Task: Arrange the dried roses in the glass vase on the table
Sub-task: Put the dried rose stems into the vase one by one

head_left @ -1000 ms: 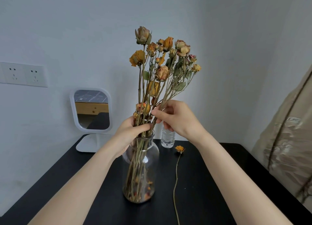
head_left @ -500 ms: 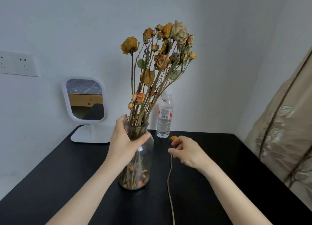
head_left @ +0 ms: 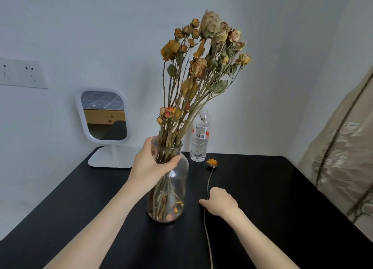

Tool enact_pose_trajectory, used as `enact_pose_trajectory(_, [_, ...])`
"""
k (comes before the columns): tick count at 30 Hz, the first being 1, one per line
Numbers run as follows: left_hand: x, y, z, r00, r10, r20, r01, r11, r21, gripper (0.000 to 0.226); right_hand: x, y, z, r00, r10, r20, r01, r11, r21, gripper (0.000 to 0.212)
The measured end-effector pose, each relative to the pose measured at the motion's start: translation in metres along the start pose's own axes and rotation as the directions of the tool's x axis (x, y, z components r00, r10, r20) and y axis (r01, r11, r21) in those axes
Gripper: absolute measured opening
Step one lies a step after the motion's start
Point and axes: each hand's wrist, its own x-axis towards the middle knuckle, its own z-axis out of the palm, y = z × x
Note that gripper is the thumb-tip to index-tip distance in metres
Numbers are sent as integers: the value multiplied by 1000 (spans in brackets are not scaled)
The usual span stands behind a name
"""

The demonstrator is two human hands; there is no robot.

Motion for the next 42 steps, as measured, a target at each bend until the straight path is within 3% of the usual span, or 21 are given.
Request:
enact_pose_trajectory(7, [12, 0, -11, 982, -19, 186, 24, 1000, -21, 44, 5, 5, 3, 999, 31, -21, -31, 999, 34, 16])
enact_pose_trajectory(12, [21, -2, -25, 928, -58, 368, 105, 988, -111, 48, 7, 19, -6, 999, 33, -15, -29, 983, 180, 20])
enact_pose_trajectory(15, [25, 0, -32, 884, -62, 464, 142, 980, -141, 52, 5, 24, -20, 998, 1, -69, 17, 966, 258, 25])
enact_pose_trajectory(18, [25, 2, -35, 863, -78, 498, 164, 978, -130, 55, -3, 24, -39, 986, -38, -160, 94, 930, 355, 16])
enact_pose_trajectory(21, [17, 7, -27, 902, -103, 419, 147, 986, -74, 61, -13, 21, -59, 953, -87, -291, 207, 886, 414, 12])
enact_pose_trajectory(24, [6, 13, -11, 983, -58, 177, 58, 998, 7, 73, -23, 15, -80, 909, -96, -406, 307, 812, 496, 13])
enact_pose_trajectory(29, [1, 11, 2, 999, -17, -43, 20, 996, 82, 94, -37, 2, -103, 828, -81, -555, 468, 644, 605, 10])
enact_pose_trajectory(37, [1, 4, -3, 999, -40, 10, 40, 999, -10, 85, -52, -2, -113, 755, 16, -655, 570, 478, 669, 16])
enact_pose_trajectory(42, [2, 2, -8, 994, -46, 102, 51, 997, -51, 55, -56, -3, -118, 734, 38, -678, 611, 398, 684, 19])
